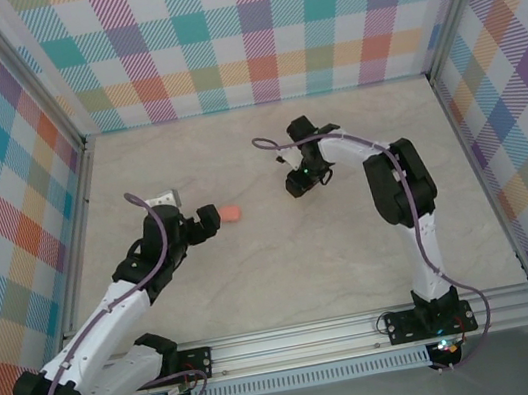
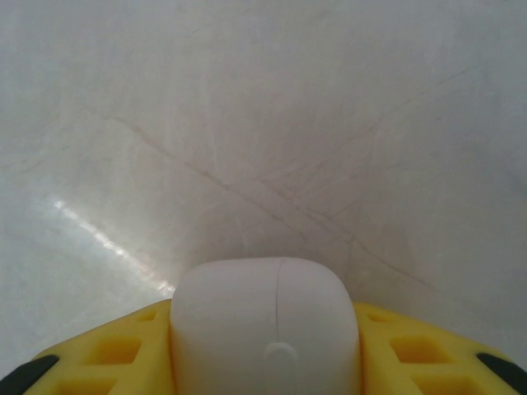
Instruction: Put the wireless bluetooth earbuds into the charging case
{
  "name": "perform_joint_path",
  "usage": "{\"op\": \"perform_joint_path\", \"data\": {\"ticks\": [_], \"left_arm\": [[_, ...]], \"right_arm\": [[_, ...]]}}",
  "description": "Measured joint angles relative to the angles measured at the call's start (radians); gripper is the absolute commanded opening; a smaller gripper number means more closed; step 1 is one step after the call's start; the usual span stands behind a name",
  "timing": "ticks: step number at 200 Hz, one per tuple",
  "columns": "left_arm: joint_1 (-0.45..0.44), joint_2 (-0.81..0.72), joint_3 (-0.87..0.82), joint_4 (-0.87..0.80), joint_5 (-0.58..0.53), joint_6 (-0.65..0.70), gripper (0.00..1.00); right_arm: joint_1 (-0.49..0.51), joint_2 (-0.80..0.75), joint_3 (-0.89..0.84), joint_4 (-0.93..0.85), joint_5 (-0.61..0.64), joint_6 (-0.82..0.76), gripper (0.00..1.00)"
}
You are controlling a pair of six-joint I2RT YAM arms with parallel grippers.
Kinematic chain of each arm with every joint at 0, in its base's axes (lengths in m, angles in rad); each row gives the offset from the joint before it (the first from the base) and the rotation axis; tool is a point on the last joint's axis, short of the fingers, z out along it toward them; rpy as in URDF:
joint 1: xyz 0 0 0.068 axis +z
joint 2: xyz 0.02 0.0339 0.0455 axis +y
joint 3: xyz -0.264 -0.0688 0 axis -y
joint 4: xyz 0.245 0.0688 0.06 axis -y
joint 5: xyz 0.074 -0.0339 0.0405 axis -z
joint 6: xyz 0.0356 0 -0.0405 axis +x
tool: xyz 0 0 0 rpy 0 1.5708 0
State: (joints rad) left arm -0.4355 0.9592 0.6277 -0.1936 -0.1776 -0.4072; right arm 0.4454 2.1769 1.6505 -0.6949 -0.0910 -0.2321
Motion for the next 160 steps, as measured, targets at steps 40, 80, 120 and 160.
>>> {"op": "perform_joint_path", "data": {"ticks": [40,80,120,160], "left_arm": [[0.002,0.014,0.001,-0.020,0.003,0.011,1.00],[0.015,0.014,0.006,-0.019,0.004,0.030,1.00],[0.039,0.045,0.056,-0.027,0.029,0.068,1.00],[0.089,0.168,0.152,-0.011,0.048,0.118,1.00]], "right_arm": [[0.000,0.018,0.038,-0.039,-0.002,0.038,0.63],[0.000,0.016,0.047,-0.069,-0.005,0.057,0.72],[0.000,-0.063,0.036,-0.077,0.005,0.068,0.87],[0.000,-0.341,-0.120,0.045,0.038,0.095,1.00]]}}
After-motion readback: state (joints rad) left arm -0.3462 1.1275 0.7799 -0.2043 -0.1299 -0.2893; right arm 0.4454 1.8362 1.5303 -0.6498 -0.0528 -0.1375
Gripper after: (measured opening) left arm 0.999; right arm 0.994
